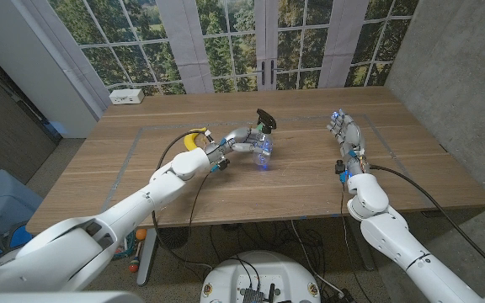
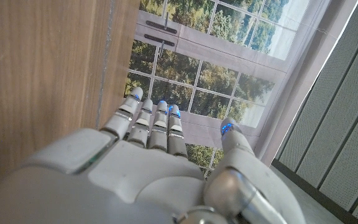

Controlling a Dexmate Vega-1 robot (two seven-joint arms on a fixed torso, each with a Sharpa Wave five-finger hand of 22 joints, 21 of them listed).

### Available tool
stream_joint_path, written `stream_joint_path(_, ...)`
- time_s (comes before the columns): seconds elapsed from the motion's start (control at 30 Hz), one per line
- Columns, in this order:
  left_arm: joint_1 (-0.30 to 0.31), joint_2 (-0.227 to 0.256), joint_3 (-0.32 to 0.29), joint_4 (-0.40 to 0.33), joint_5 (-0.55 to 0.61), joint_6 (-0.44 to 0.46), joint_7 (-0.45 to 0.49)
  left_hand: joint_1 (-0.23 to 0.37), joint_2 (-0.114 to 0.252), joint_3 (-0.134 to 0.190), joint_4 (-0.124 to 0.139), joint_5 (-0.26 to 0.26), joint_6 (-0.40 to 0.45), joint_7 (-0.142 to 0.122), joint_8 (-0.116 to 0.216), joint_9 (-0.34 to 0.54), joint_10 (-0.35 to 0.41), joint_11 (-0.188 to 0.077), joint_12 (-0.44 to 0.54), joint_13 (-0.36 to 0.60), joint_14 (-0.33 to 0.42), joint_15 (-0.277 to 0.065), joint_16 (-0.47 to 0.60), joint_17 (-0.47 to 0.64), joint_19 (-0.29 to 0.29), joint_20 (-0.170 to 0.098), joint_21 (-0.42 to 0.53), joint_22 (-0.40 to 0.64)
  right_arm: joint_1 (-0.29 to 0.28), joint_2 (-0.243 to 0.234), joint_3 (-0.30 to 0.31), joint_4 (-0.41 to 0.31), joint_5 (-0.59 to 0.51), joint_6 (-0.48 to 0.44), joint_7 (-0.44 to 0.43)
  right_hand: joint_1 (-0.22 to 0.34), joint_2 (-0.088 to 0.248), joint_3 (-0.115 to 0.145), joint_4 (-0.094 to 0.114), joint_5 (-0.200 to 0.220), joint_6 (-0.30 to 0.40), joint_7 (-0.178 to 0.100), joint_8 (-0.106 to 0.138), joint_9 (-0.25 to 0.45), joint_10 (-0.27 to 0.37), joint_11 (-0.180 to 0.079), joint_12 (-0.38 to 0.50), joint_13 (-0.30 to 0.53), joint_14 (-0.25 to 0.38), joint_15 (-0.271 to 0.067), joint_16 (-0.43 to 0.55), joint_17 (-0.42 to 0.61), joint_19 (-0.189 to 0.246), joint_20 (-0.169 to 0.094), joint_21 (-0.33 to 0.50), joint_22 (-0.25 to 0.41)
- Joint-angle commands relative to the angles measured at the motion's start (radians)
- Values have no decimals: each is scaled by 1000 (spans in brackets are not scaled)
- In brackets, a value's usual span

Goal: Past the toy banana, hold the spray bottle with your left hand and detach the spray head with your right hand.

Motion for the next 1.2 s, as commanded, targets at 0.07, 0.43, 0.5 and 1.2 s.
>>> stream_joint_path(0.07,-60,31,27,-45,80,38,-12,221,230,80,75,0,167,-130,8,6,215,-200,8,42,127,-265,4,8,-8,-31,9,4,-24,-61,-1,-106,-82,-79,-19,7,-7,-4,-7,6,0,-10,-1,4,-3,-10,-2,3,11,0,6,4,0,13,0,6)
stream_joint_path(0.43,-90,51,44,-79,154,59,-2,225,230,80,76,0,165,-130,12,12,216,-200,11,57,126,-265,0,14,-17,-30,21,7,-33,-114,-5,-189,-134,-164,-19,8,-22,-10,-11,5,4,-9,2,5,-10,-14,-4,4,2,0,3,7,-3,25,0,7)
stream_joint_path(0.5,-95,55,47,-84,167,60,-1,225,231,80,77,0,165,-130,13,13,216,-200,11,60,126,-265,0,15,-18,-31,23,7,-33,-126,-6,-208,-148,-188,-21,9,-25,-11,-12,5,4,-9,2,5,-12,-16,-5,5,-1,0,2,8,-5,26,0,8)
stream_joint_path(1.2,-122,74,62,-110,217,78,-19,228,230,80,79,-1,166,-129,20,20,215,-199,14,86,130,-265,-6,26,-29,-30,46,11,-1,-224,-43,-354,-256,-405,-2,25,-39,-13,-18,6,-5,-22,0,6,-36,-31,-11,7,-26,-9,-7,14,-19,31,-2,9)
